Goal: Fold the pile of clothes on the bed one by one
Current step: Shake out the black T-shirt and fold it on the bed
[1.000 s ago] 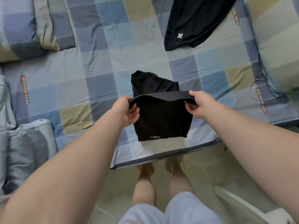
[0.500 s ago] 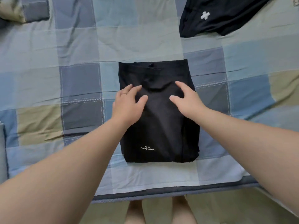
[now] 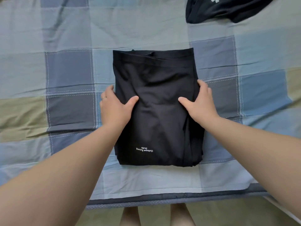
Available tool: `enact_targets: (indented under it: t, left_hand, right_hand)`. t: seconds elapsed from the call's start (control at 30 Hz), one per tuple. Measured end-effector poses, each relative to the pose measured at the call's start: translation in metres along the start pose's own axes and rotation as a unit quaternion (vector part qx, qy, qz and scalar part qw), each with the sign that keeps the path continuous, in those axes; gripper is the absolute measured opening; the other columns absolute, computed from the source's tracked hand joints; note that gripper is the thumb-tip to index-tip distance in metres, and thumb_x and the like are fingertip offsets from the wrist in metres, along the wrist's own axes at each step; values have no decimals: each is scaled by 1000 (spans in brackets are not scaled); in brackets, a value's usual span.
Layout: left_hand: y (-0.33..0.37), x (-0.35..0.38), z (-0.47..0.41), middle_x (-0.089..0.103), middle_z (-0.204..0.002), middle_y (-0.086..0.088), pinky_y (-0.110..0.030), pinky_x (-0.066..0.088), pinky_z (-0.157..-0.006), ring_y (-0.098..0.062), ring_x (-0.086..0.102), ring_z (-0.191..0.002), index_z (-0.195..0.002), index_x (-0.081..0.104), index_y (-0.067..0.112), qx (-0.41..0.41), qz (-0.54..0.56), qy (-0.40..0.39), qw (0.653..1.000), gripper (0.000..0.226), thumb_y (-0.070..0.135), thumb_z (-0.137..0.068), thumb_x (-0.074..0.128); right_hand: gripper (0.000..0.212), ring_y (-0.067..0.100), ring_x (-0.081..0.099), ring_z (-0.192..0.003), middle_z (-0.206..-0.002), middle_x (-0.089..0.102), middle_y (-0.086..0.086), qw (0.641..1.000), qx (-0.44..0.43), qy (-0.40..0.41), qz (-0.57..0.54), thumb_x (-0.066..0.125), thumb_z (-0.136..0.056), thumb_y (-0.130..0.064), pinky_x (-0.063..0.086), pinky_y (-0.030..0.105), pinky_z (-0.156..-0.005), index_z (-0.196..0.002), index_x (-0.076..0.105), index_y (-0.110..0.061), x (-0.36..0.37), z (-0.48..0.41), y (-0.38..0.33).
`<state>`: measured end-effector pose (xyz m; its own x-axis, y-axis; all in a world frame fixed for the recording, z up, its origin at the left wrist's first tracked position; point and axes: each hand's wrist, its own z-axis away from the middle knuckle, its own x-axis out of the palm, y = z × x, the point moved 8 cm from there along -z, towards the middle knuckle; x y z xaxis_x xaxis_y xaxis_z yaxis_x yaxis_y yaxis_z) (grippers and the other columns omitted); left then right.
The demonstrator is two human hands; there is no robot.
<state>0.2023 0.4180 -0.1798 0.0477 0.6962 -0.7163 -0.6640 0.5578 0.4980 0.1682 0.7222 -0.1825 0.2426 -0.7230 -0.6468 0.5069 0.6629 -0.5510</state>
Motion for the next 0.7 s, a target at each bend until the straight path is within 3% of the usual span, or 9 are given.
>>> enact_targets:
  t: [0.07,0.13,0.23,0.3,0.53,0.63,0.7]
  left_hand:
    - [1,2,-7,58,-131,2,-37,48,-97,-21,59,-112,-136,43,19,-62,74,-42,994,78,52,-77,81]
    - [1,5,-13,64,-122,0,-37,51,-93,-22,62,-105,-123,52,14,-117,120,-89,982,64,46,-77,84]
    - [0,10,-2,68,-117,-2,-36,51,-91,-25,65,-103,-121,61,10,-184,189,-171,949,57,39,-78,85]
    - [7,-4,9,69,-117,-3,-39,51,-96,-26,66,-104,-123,62,11,-204,227,-172,937,61,42,-76,86]
    - [81,-115,28,74,-105,-4,-39,56,-88,-24,70,-99,-108,69,16,-127,340,-111,925,39,42,-82,80]
    - [111,-156,37,76,-99,3,-25,56,-69,-15,72,-93,-100,70,20,-70,381,-86,918,20,36,-89,75]
    - [115,-172,45,74,-92,5,-19,53,-54,-9,71,-80,-98,70,19,-51,387,-61,919,14,32,-92,72]
  right_hand:
    - [80,14,58,-112,-133,55,-1,994,58,-9,-94,81,-79,-40,47,32,-98,-143,36,-22,-2,-5,2]
    - [68,9,63,-95,-120,62,-2,978,118,-46,-164,84,-79,-34,51,28,-84,-131,44,-18,1,-7,3]
    - [47,23,73,-93,-107,73,4,950,187,-116,-222,87,-76,-29,59,42,-87,-113,60,-16,1,1,5]
    - [39,26,75,-92,-103,77,6,937,198,-136,-252,86,-78,-26,59,45,-87,-110,66,-15,-10,12,-9]
    - [39,25,72,-103,-109,76,6,928,108,-133,-331,76,-87,-24,56,32,-77,-122,65,-10,-92,38,-113]
    - [40,22,72,-103,-115,74,6,925,55,-109,-361,73,-90,-22,58,34,-75,-125,61,-8,-119,46,-158]
    - [41,26,72,-101,-118,72,8,926,31,-100,-362,74,-89,-23,60,46,-75,-125,60,-7,-125,52,-172]
